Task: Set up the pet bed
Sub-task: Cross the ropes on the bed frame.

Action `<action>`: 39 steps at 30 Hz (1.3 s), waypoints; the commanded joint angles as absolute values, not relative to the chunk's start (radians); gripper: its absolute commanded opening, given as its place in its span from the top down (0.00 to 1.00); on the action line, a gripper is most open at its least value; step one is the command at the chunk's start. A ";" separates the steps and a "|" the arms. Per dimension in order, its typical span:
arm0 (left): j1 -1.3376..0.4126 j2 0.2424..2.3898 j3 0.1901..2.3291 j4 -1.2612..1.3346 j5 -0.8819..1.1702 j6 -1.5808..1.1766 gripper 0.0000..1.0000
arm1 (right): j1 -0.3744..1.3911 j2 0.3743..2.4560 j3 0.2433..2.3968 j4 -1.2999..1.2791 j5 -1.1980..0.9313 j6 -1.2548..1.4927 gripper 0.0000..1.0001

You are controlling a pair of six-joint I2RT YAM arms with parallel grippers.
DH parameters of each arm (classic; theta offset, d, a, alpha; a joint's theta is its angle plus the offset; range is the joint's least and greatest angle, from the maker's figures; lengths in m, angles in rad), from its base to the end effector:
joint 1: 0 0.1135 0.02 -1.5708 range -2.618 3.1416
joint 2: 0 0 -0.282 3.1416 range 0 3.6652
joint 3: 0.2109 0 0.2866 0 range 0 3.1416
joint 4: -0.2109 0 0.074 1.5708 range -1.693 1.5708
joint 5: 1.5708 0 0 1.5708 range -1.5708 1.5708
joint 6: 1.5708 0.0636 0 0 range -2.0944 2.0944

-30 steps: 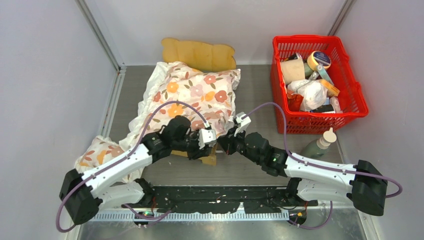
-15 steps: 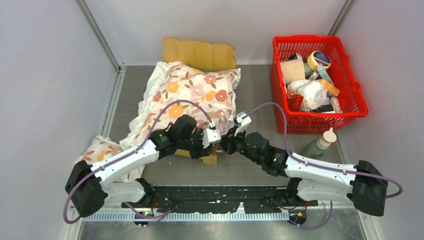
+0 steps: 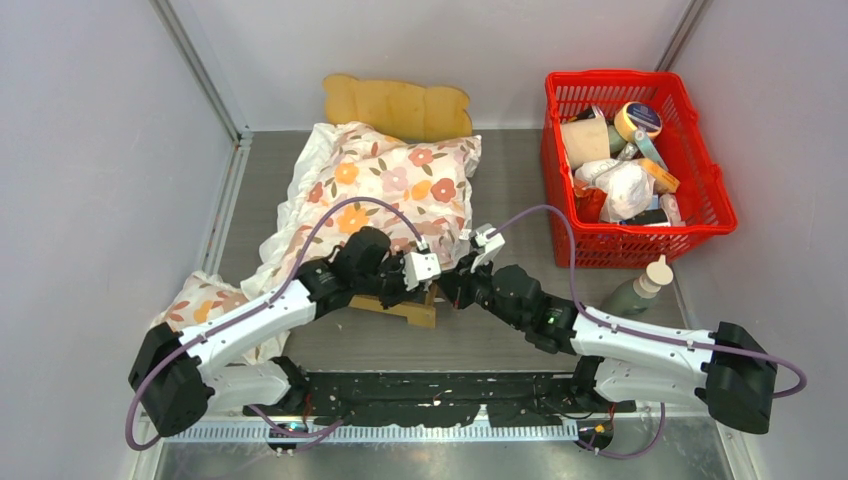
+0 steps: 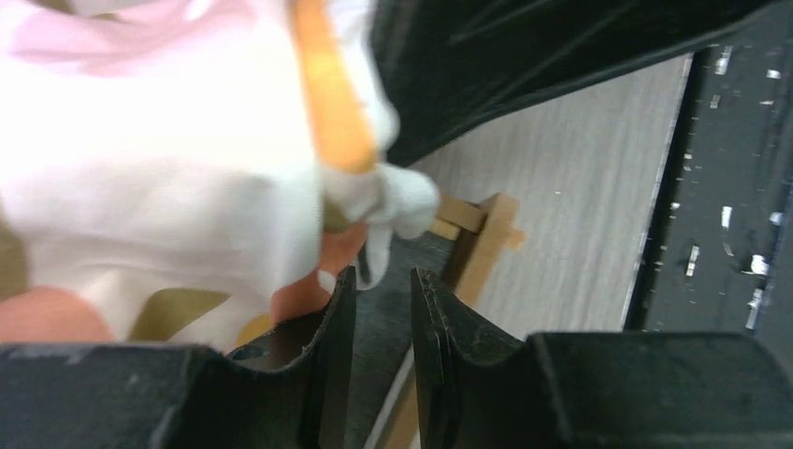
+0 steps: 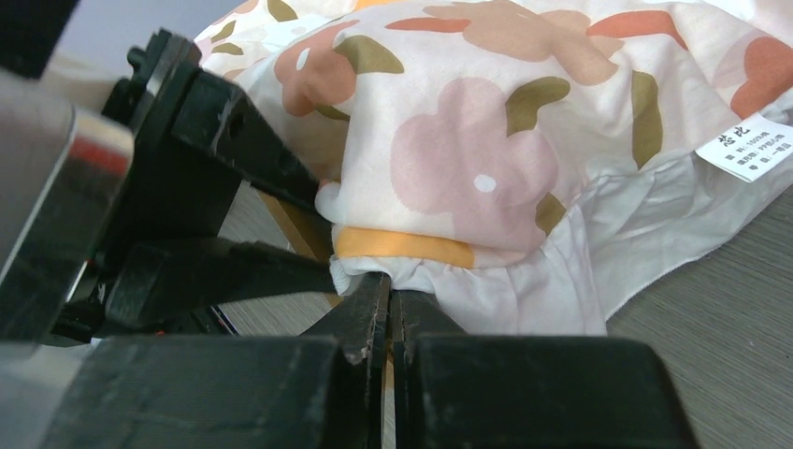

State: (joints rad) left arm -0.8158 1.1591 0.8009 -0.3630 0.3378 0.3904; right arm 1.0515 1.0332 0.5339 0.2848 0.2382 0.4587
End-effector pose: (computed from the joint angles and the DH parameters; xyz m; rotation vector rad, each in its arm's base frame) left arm 0.1843 -0.2266 0.2414 1.4570 1.8015 -0.6056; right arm 0.1535 0.2383 0.2453 -0.3710 1.8275 0.8631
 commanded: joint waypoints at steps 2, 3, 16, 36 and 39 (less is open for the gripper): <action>-0.800 1.135 0.797 -0.265 0.274 0.420 0.69 | 1.046 0.991 0.521 0.344 0.248 0.477 0.95; -0.799 1.137 0.801 -0.265 0.267 0.421 0.69 | 1.047 0.986 0.518 0.346 0.247 0.477 0.95; -0.782 1.208 0.813 -0.301 0.388 0.424 0.72 | 1.045 0.970 0.512 0.349 0.252 0.479 0.95; -0.782 1.300 0.832 -0.268 0.373 0.421 0.78 | 1.037 0.966 0.502 0.360 0.247 0.486 0.95; -0.782 1.284 0.838 -0.297 0.377 0.414 0.97 | 1.037 0.971 0.498 0.359 0.254 0.484 0.95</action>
